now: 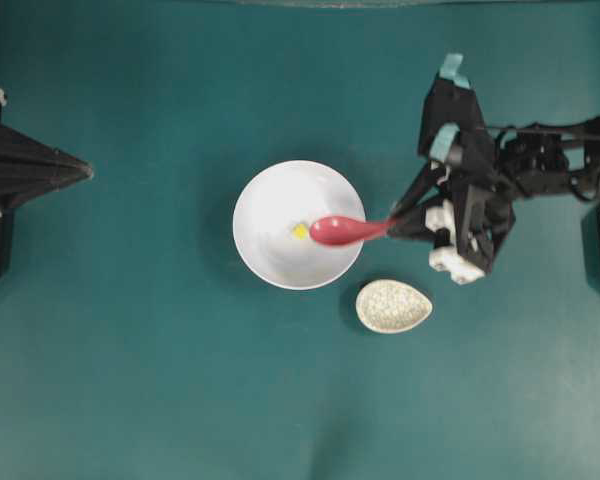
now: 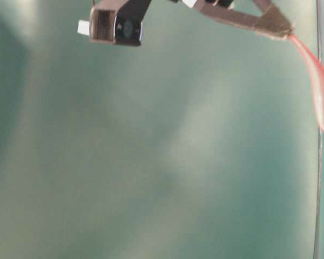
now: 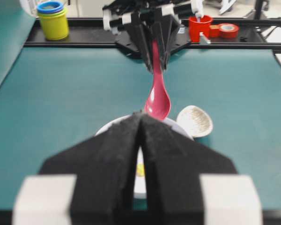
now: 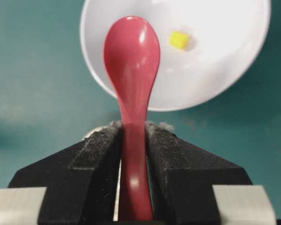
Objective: Scoop the yellow hexagonal prism block from the bowl with a spoon using the right arm.
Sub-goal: 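Lift the spoon with the right gripper and carry it over the bowl, then lower the spoon into the bowl and push it under the yellow block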
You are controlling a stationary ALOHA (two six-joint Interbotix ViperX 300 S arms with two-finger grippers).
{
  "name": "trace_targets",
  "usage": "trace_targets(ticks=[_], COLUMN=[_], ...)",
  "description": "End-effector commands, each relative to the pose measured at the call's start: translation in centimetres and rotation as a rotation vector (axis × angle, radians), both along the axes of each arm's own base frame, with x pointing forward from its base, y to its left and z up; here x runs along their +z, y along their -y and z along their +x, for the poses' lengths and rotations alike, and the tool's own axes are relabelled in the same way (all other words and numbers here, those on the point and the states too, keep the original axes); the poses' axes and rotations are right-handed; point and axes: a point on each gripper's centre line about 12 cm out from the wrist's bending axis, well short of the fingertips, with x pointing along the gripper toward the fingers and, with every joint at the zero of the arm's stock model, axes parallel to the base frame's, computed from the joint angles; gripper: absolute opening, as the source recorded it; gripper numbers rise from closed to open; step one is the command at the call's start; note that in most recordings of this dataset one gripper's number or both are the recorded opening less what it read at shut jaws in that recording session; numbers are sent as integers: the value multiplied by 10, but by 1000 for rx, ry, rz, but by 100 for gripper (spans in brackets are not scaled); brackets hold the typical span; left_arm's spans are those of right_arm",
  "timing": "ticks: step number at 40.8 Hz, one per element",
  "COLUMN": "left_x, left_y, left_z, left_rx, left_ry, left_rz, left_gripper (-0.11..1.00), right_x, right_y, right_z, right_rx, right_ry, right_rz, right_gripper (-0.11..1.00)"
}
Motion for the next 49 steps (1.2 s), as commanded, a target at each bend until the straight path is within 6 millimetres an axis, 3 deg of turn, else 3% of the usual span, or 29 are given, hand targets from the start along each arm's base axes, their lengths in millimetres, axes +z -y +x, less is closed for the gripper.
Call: trace_targets(ticks=[1, 6, 27, 38, 49], left_x=[8, 6, 3, 3, 3], left_y=[-4, -8, -9, -9, -9], left_z=[3, 3, 4, 4, 4], left_rx=[18, 39, 45, 46, 44], left_ry=[17, 8, -2, -5, -3], left_rz=[4, 0, 3, 1, 3], left_gripper=[-1, -1, -1, -1, -1], right_x=[18, 24, 9, 9, 6], right_y=[8, 16, 32, 23, 15], right_z=[5, 9, 44, 56, 65], right_rx=[-5, 0, -23, 3, 24], right_ry=[20, -24, -401, -521, -528], right_rz=[-11, -13, 18, 33, 29], right_gripper=[22, 22, 22, 22, 22])
